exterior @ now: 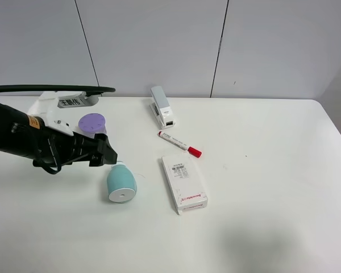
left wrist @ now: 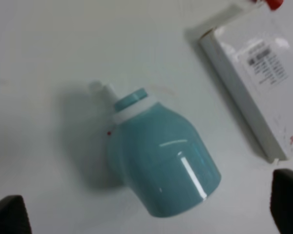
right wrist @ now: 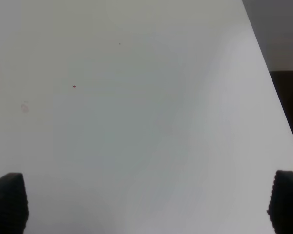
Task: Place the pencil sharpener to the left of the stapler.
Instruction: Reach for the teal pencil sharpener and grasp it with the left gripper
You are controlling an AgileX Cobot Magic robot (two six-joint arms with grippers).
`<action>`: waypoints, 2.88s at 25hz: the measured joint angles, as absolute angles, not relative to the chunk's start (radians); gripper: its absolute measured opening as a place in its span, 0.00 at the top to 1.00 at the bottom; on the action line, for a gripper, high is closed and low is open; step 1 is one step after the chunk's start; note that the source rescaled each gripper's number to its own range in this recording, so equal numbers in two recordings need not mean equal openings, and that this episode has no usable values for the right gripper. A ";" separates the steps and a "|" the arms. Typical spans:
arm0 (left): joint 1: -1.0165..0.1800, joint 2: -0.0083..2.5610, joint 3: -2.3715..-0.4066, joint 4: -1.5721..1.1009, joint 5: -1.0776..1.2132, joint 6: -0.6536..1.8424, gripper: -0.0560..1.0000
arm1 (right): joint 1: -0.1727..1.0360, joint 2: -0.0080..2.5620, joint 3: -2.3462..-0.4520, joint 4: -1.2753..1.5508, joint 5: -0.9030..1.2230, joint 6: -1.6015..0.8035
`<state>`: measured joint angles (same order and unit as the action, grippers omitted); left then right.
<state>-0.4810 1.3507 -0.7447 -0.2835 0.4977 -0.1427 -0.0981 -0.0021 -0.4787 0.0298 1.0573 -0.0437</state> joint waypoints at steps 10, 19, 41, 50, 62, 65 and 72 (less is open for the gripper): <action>-0.510 1.639 -0.985 -0.254 0.700 -0.240 0.00 | -0.098 -0.002 -0.479 0.030 1.057 -0.044; -0.517 1.716 -0.986 -0.186 0.661 -0.346 0.32 | -0.098 -0.002 -0.479 0.030 1.057 -0.044; -0.588 1.717 -0.986 -0.305 0.560 -0.209 0.02 | -0.098 -0.002 -0.479 0.030 1.057 -0.044; -0.546 1.717 -0.986 -0.268 0.671 -0.317 0.02 | -0.098 -0.002 -0.479 0.030 1.057 -0.044; -0.546 1.795 -0.989 -0.267 0.632 -0.391 0.02 | -0.098 -0.002 -0.479 0.030 1.057 -0.044; -0.546 1.821 -0.989 -0.268 0.611 -0.395 0.02 | -0.098 -0.002 -0.479 0.030 1.057 -0.044; -0.546 1.886 -0.990 -0.270 0.565 -0.401 0.02 | -0.098 -0.002 -0.479 0.030 1.057 -0.044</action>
